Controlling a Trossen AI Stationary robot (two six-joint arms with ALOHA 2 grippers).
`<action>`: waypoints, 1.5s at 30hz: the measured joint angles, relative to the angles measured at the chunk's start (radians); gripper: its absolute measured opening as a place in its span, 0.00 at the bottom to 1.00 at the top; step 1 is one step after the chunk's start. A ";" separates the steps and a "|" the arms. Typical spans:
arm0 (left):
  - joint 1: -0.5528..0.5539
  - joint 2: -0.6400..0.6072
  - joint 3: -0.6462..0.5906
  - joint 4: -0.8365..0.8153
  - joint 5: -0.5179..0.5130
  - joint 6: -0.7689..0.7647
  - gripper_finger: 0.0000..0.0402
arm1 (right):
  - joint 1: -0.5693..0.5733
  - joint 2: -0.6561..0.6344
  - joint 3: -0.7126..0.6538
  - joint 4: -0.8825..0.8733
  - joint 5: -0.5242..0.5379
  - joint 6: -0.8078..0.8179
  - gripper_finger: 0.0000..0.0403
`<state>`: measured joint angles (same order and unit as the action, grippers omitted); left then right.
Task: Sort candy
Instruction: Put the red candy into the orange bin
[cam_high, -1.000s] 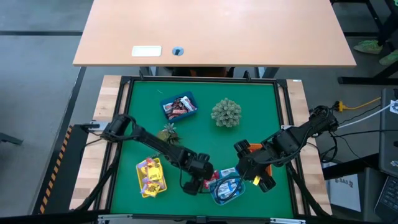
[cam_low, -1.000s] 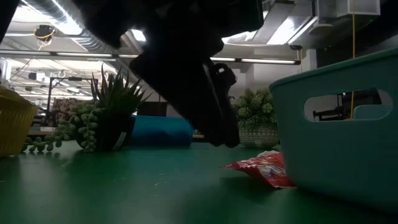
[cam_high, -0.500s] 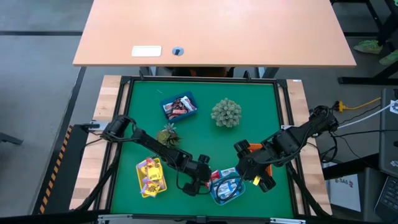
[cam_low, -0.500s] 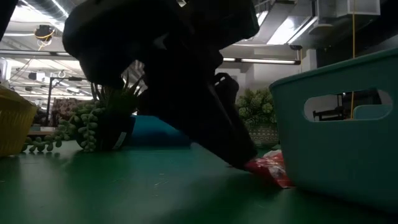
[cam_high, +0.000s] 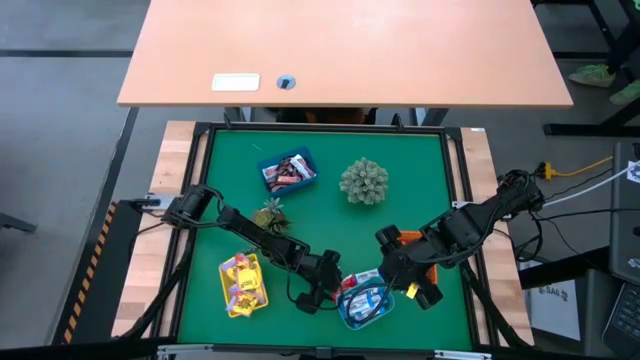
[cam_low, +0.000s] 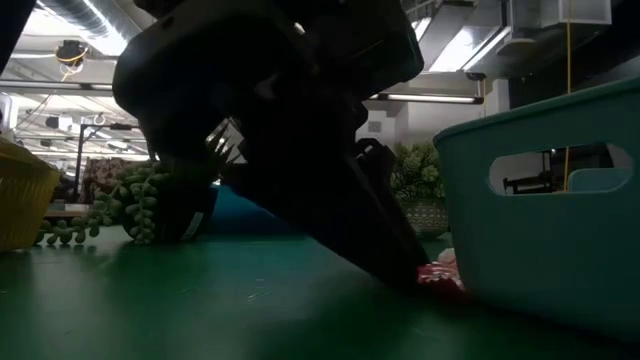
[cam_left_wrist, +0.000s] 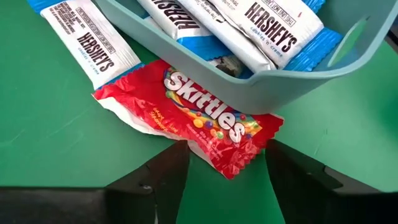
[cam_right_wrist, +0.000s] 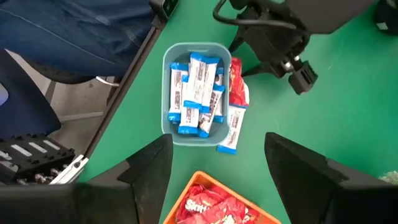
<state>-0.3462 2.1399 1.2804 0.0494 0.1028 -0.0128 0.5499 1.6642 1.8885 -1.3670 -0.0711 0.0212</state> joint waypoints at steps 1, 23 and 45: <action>-0.001 0.000 0.000 0.000 0.000 0.000 0.49 | 0.000 0.000 0.000 0.006 0.000 0.000 0.63; -0.005 0.003 0.000 0.006 -0.003 0.027 0.01 | 0.000 0.000 0.000 0.013 0.000 0.000 0.63; 0.038 -0.096 0.000 -0.067 -0.058 0.016 0.00 | 0.000 0.000 0.000 0.007 0.000 0.000 0.63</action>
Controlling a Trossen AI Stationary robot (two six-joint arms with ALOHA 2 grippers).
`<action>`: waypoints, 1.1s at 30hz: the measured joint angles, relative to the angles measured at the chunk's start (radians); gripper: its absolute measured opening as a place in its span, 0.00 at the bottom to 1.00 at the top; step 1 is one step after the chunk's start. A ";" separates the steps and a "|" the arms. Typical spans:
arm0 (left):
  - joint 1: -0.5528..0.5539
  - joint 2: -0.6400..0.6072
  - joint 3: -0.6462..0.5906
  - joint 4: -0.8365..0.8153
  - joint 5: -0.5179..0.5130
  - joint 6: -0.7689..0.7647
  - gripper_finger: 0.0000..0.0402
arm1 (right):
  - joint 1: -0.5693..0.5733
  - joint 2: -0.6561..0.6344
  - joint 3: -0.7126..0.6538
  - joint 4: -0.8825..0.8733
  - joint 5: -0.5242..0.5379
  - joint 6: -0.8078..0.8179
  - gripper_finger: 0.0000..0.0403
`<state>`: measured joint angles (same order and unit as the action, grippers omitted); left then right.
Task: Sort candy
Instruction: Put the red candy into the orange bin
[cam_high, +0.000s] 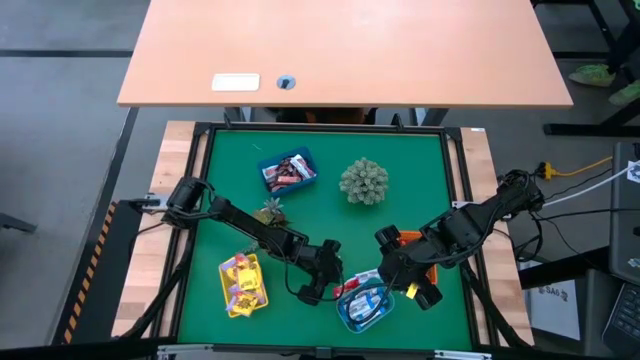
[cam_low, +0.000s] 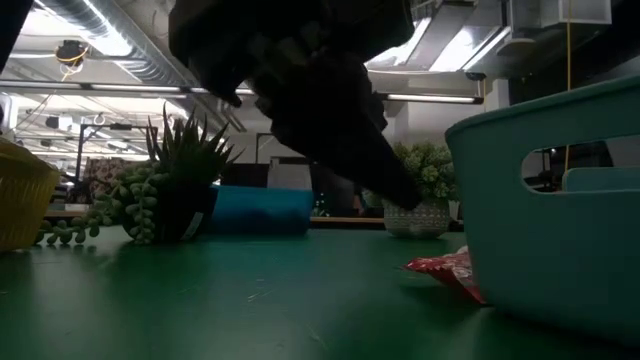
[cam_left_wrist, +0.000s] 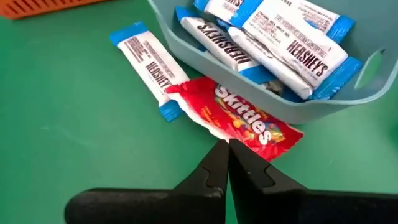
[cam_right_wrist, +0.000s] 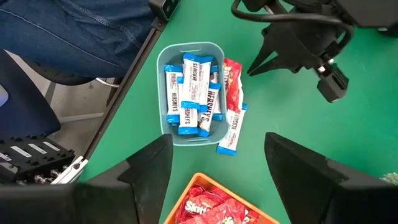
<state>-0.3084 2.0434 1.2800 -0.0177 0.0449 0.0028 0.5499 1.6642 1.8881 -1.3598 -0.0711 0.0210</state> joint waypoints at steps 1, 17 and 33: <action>0.002 0.000 0.000 0.000 0.011 -0.006 0.00 | 0.000 0.000 0.000 -0.001 0.000 0.000 0.63; -0.054 0.038 0.000 0.101 -0.025 -0.158 0.27 | 0.000 0.000 0.000 0.005 0.000 0.000 0.63; -0.005 0.112 0.001 0.207 0.105 -0.180 0.44 | 0.000 0.000 0.000 0.007 0.000 0.000 0.63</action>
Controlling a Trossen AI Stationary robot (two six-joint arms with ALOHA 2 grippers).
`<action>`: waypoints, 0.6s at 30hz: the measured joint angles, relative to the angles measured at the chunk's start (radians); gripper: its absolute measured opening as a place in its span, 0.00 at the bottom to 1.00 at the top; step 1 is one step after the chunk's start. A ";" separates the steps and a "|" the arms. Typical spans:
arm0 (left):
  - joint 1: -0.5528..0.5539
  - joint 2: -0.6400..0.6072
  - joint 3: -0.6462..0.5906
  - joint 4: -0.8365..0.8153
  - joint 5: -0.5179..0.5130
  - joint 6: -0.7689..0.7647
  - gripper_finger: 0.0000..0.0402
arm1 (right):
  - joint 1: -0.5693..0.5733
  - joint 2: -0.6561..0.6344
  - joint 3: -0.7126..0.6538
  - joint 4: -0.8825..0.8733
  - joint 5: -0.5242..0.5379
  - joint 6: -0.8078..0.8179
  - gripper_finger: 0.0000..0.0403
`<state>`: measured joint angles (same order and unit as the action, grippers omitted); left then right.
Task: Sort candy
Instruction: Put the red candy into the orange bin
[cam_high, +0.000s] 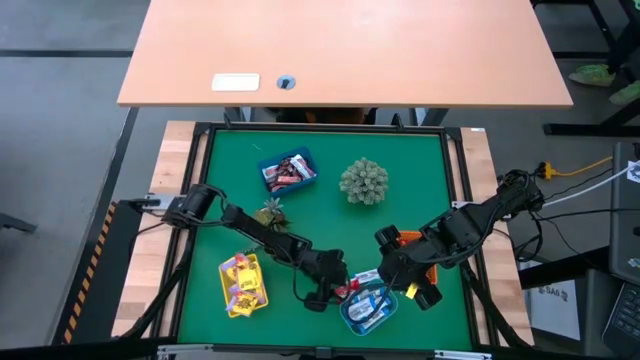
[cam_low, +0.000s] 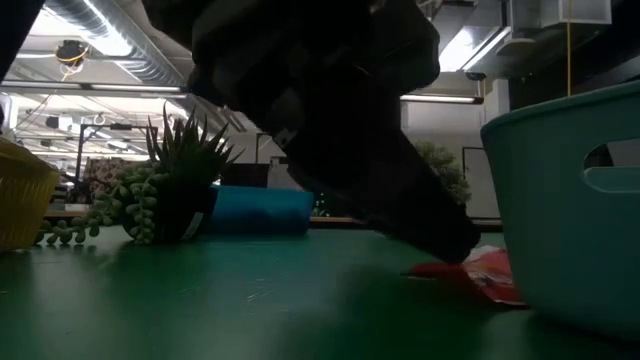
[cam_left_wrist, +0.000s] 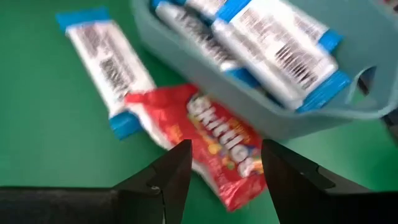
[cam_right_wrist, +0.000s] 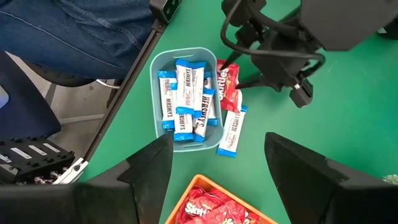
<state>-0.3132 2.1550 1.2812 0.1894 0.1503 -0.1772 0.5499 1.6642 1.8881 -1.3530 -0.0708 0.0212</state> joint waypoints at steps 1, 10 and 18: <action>0.004 0.001 -0.001 -0.005 0.010 0.000 0.45 | 0.000 0.000 0.000 -0.001 0.000 0.000 0.63; 0.005 0.001 -0.001 -0.020 -0.019 0.003 0.45 | 0.000 0.000 0.000 0.000 0.000 0.000 0.63; 0.008 0.001 -0.001 -0.051 -0.046 0.033 0.45 | 0.000 0.000 0.000 0.000 0.000 0.000 0.63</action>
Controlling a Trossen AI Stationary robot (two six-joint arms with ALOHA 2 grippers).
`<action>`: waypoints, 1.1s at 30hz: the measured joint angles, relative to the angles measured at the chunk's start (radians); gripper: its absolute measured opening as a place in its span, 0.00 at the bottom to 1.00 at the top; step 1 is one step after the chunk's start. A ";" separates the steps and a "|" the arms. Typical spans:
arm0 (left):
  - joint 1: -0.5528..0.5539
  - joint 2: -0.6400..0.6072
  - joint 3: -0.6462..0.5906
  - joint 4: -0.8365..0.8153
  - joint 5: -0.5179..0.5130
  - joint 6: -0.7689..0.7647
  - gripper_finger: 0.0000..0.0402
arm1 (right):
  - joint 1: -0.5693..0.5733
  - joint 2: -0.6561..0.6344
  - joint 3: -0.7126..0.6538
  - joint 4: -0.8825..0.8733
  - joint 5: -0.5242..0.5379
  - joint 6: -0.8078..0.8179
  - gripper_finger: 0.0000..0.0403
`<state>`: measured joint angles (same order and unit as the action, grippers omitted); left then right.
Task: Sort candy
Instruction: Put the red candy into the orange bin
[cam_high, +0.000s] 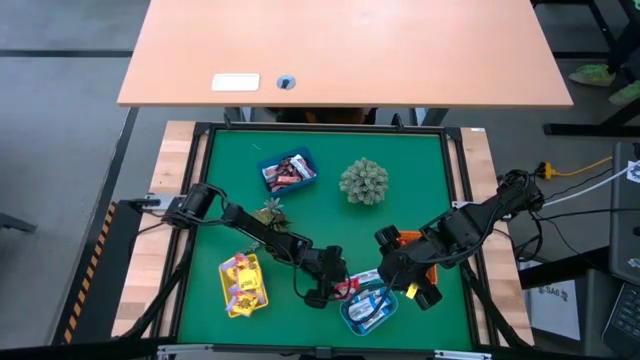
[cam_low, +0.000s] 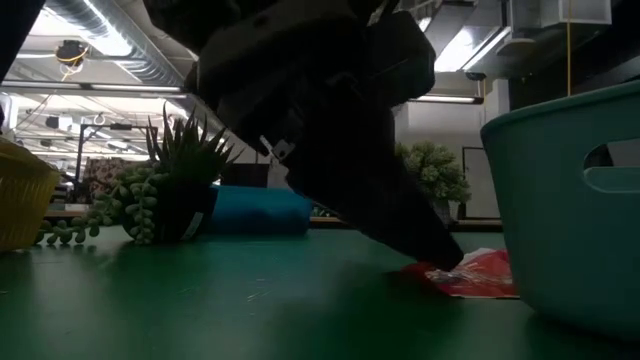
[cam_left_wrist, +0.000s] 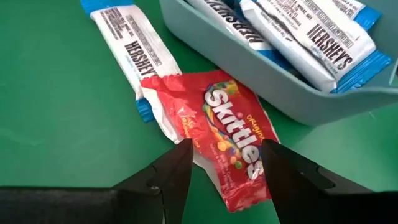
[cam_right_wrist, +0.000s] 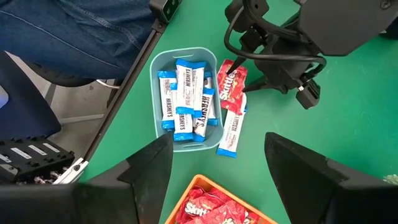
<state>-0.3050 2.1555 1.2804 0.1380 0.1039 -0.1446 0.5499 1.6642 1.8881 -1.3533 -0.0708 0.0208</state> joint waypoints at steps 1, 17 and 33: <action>0.000 0.000 0.000 0.001 -0.002 0.001 0.45 | 0.000 0.000 0.000 0.000 0.000 0.000 0.63; 0.006 -0.002 0.002 -0.037 -0.039 -0.005 0.45 | 0.000 0.000 0.000 -0.001 0.000 0.000 0.63; 0.074 -0.017 0.001 -0.084 -0.051 -0.008 0.44 | 0.000 0.000 0.000 -0.001 0.000 0.000 0.63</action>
<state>-0.2307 2.1386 1.2816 0.0540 0.0532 -0.1528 0.5499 1.6642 1.8881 -1.3540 -0.0708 0.0212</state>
